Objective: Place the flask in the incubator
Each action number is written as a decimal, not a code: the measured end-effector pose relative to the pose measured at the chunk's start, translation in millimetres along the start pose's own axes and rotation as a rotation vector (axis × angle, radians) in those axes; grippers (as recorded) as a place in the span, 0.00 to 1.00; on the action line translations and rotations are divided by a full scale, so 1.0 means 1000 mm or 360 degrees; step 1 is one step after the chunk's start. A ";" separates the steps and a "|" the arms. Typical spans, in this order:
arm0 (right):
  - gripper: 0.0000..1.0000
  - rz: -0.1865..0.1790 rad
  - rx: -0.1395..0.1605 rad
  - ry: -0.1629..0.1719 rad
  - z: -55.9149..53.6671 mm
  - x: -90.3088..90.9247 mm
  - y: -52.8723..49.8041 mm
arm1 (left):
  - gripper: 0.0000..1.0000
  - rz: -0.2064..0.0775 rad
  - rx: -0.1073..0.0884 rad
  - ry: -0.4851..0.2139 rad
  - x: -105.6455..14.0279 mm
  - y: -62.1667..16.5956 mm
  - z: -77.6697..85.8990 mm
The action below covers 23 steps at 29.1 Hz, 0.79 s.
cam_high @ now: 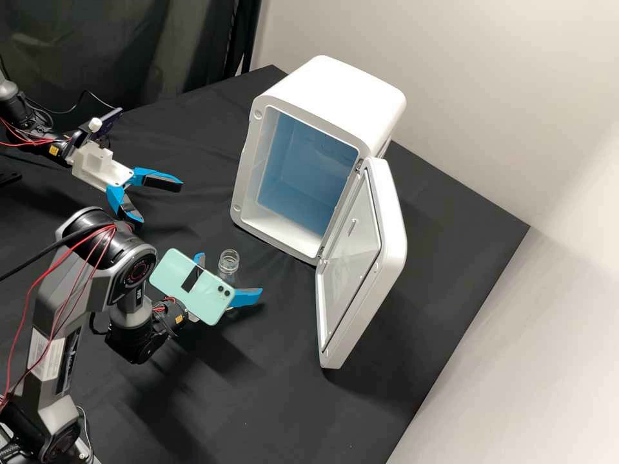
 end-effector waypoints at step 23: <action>1.00 -0.0025 0.0163 0.0050 0.002 0.003 0.005 | 1.00 -0.0006 0.0002 -0.0015 0.001 -0.0009 0.002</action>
